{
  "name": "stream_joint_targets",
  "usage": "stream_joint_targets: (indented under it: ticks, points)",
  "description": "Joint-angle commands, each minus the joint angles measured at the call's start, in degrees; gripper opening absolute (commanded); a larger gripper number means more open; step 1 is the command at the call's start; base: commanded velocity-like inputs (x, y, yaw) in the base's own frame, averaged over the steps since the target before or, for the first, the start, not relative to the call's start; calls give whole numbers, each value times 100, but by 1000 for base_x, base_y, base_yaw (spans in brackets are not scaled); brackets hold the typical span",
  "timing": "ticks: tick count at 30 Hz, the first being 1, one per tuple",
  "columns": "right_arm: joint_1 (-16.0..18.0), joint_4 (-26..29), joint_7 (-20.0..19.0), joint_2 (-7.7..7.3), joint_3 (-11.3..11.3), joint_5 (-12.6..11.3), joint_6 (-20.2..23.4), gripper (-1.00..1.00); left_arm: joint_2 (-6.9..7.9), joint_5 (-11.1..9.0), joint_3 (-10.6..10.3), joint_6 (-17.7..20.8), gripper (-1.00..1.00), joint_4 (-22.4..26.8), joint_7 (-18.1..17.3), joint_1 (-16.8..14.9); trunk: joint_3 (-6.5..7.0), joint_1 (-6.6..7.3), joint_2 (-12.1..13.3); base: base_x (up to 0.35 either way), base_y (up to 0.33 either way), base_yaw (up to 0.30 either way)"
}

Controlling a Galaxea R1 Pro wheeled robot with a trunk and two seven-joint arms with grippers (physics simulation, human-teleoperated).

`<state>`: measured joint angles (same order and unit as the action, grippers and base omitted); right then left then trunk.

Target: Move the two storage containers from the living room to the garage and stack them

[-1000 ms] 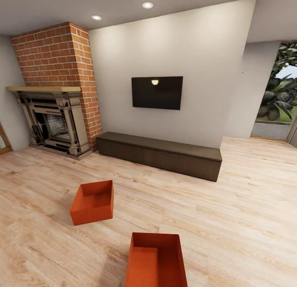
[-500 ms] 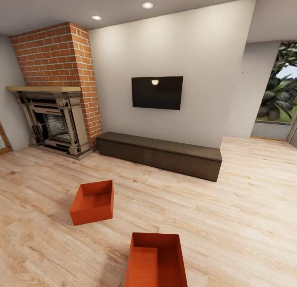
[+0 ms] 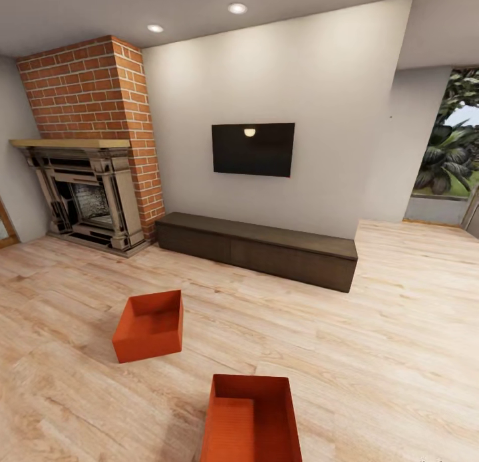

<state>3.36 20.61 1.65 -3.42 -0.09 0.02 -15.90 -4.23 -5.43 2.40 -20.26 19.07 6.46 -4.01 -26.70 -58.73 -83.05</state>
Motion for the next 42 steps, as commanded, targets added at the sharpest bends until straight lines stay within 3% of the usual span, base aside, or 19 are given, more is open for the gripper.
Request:
stream_joint_targets:
  ticks: [1,20,27,42]
  points:
    - [5,-4,11,0,0,-1,-15,100,10,-38,14,-22,100,-23,-12,-3,-6,0,-3,0,0,-145]
    - [6,-13,8,-1,0,-2,-9,100,38,-38,14,-37,100,-61,13,-3,-6,0,-3,0,0,-241]
    - [6,-13,10,2,0,-2,-9,100,36,-38,19,-34,100,-61,21,-3,-6,0,-3,0,0,-9]
    - [6,-13,11,7,3,-2,-9,100,36,-38,18,-39,100,-61,22,-3,-6,0,-3,0,0,161]
